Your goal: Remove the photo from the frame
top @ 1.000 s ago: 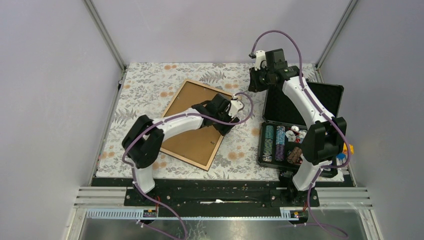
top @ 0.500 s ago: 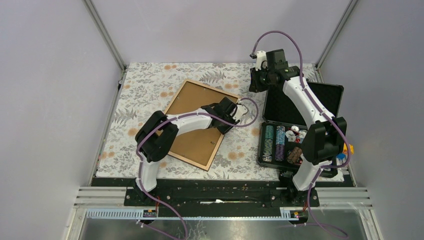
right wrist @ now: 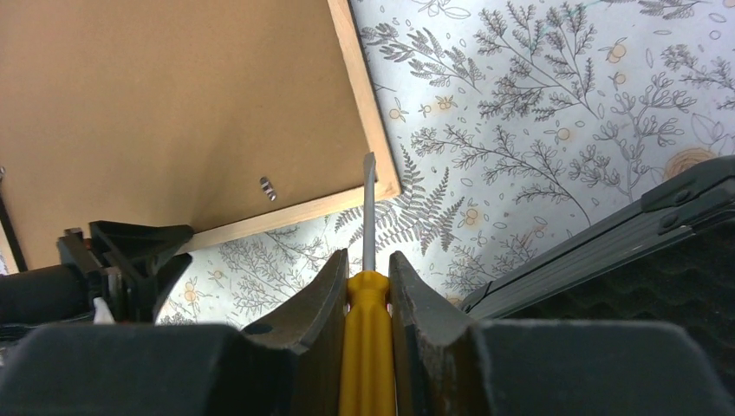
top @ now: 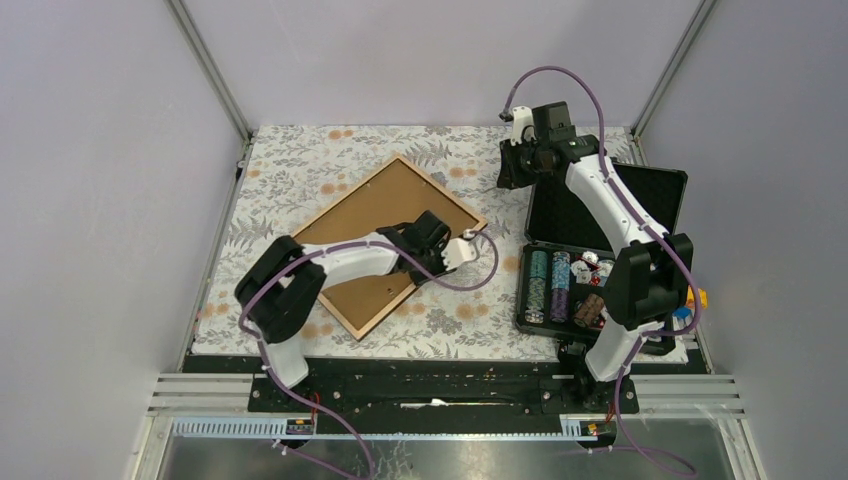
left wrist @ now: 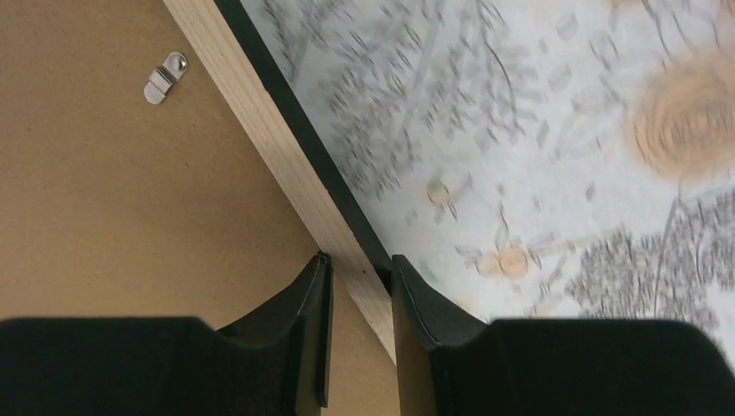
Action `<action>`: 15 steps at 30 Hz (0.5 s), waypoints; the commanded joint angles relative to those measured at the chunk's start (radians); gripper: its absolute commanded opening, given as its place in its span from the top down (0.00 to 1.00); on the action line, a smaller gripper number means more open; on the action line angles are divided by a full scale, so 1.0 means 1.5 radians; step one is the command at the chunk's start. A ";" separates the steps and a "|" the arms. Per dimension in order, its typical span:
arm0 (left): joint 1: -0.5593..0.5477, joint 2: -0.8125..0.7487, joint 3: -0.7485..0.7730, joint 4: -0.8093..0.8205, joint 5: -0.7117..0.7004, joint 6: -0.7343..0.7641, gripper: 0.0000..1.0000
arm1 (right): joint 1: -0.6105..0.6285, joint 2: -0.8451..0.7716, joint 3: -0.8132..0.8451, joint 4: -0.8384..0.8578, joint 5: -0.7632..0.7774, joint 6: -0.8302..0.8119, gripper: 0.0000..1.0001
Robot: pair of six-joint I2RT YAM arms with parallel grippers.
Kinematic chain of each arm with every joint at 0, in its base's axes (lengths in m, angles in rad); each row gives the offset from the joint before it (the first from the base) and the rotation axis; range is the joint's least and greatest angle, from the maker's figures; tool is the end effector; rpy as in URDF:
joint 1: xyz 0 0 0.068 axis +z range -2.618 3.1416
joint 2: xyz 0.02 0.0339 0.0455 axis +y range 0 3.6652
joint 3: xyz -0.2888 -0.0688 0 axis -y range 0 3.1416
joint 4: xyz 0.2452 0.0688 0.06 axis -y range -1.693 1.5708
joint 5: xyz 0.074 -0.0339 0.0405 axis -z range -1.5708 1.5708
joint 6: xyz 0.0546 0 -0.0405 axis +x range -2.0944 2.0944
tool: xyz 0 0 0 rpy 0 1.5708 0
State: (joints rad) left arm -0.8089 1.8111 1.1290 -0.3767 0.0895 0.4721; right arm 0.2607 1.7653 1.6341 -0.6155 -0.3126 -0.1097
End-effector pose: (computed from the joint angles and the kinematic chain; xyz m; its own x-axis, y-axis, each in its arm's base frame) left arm 0.2586 -0.2782 0.1741 -0.1945 0.8600 -0.4718 0.9424 0.2973 0.1534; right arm 0.4007 0.1243 0.3387 -0.6016 -0.2683 -0.7524 -0.5324 0.8369 0.1273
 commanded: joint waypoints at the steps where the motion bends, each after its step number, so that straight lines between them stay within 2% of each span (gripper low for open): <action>1: -0.005 -0.056 -0.090 -0.125 0.071 0.138 1.00 | -0.003 -0.043 -0.012 0.013 -0.034 0.000 1.00; 5: -0.012 -0.135 -0.156 -0.145 0.082 0.198 1.00 | -0.003 -0.055 -0.034 0.024 -0.051 -0.012 1.00; 9: -0.018 -0.165 -0.167 -0.224 0.114 0.253 0.99 | -0.003 -0.063 -0.056 0.029 -0.054 -0.022 1.00; 15: -0.036 -0.243 -0.246 -0.218 0.165 0.350 0.98 | 0.002 -0.076 -0.082 0.027 -0.075 -0.040 1.00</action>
State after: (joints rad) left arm -0.8349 1.5192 0.8524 -0.5827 0.2268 0.8272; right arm 0.2607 1.7145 1.5295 -0.6060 -0.3828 -0.1364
